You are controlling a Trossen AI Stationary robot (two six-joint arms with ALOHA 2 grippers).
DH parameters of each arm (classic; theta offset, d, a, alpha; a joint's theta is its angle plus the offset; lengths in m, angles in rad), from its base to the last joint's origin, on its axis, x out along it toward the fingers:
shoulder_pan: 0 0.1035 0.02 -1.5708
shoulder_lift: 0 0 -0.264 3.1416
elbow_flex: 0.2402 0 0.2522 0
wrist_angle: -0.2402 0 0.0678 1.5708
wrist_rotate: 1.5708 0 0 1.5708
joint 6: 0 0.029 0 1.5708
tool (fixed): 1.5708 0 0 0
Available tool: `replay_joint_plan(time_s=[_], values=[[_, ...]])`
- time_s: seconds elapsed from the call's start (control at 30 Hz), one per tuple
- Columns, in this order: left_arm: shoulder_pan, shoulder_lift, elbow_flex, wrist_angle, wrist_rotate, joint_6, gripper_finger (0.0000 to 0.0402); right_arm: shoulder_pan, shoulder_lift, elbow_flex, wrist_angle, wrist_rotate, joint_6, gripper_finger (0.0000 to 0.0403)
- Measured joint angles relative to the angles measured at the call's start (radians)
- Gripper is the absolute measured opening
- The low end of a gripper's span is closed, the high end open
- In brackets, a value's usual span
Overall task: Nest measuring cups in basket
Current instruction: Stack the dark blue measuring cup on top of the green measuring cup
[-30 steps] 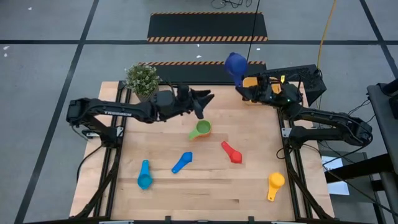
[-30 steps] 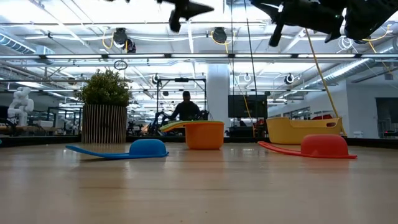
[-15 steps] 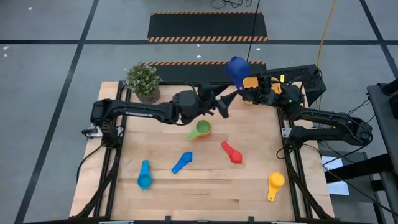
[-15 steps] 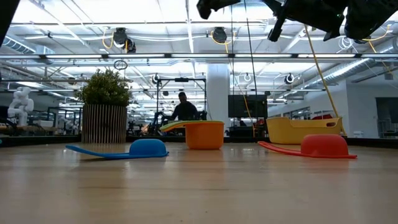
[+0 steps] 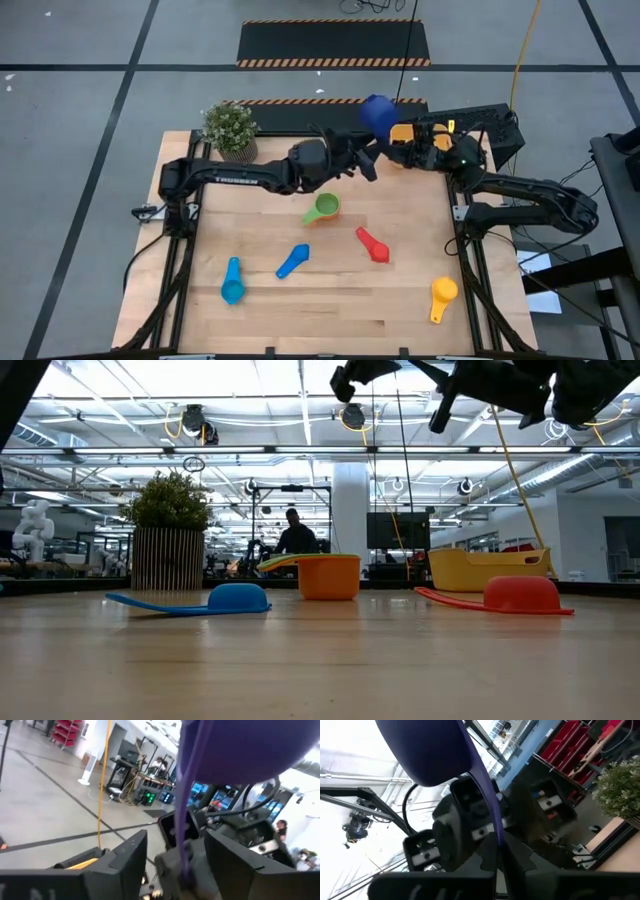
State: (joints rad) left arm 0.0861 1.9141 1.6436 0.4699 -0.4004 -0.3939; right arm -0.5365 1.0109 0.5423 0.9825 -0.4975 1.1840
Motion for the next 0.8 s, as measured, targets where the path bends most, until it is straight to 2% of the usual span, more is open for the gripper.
replay_joint_plan(time_s=[0.23,0.47,0.63,0.8], values=[[0.046,0.0,0.0,0.027,0.046,-0.046,0.0139,0.0,0.029,0.0,0.0,0.063,0.0,0.0],[0.092,0.0,0.0,0.001,0.182,-0.06,0.0016,0.0,0.037,0.001,0.001,0.126,0.007,0.0],[0.137,-0.004,0.0,-0.064,0.257,-0.134,0.001,0.0,0.037,0.001,-0.048,0.157,0.084,0.0006],[0.179,-0.064,0.0,-0.305,0.292,-0.029,0.0007,0.0,0.037,0.001,-0.185,0.186,0.216,0.0029]])
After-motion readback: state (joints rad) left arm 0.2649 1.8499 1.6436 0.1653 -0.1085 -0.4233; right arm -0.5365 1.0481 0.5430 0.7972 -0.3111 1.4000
